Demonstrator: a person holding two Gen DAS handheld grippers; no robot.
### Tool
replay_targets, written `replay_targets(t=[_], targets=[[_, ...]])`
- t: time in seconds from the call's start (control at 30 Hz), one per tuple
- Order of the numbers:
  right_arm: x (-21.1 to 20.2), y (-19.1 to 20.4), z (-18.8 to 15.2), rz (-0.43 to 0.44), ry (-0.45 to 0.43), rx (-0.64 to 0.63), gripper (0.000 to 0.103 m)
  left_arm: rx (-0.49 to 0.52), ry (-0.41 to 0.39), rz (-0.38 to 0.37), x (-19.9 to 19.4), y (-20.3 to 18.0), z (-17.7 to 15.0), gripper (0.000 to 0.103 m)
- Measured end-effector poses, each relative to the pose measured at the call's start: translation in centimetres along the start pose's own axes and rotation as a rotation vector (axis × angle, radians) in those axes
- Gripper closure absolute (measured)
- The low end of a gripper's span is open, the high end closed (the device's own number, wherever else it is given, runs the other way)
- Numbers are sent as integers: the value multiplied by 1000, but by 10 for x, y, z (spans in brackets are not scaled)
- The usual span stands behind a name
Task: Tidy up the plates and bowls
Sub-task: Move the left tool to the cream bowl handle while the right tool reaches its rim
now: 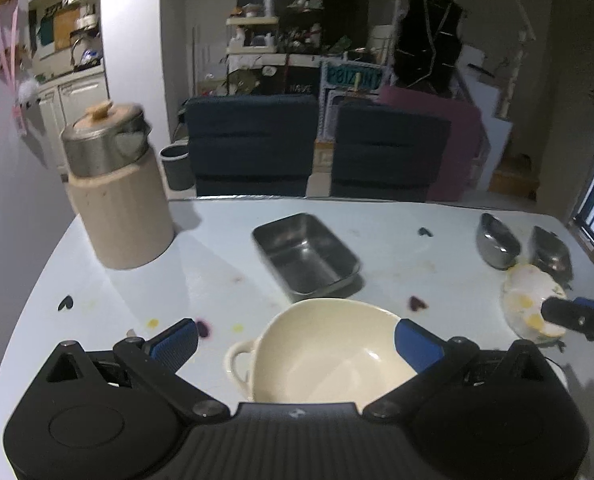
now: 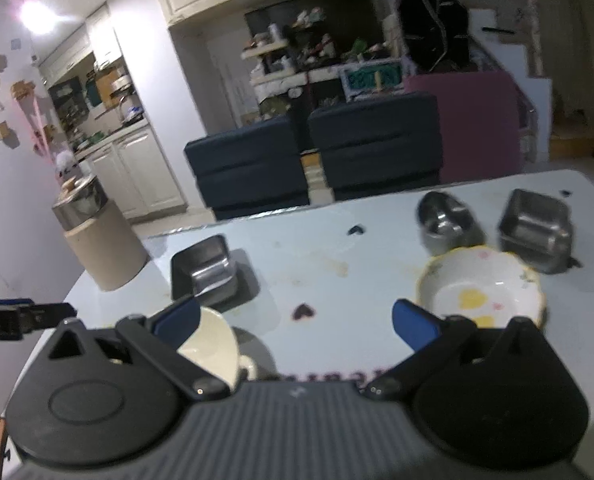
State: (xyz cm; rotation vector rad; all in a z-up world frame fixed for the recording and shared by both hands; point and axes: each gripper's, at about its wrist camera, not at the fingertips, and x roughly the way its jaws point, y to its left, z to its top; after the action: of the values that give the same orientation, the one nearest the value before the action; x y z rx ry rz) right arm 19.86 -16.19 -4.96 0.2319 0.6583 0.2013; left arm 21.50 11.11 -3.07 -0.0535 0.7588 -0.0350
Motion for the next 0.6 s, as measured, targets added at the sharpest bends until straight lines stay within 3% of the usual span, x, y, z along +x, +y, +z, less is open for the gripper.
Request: replay_targets(t=[0.2,0.4,0.43,0.5,0.53,0.6], targets=[[39,9,2,34,106,16,0,1,43,48,34,21,-2,0],[68,1,-6,139,231,48,0,-29,66,31,55,30,-4,0],[72,-1,-8,149,254,71,3,-35,66,18,58,32,-4,0],[82,-4,-9,170,317,106,23,-42,72,-10,62,34,-4,0],[86,-5,-11,176,342,119,38,-48,76,-17,64,36,-5,0],[94,-7,-15,166,387,135,48,-60,82,-23,67,37,-6,0]])
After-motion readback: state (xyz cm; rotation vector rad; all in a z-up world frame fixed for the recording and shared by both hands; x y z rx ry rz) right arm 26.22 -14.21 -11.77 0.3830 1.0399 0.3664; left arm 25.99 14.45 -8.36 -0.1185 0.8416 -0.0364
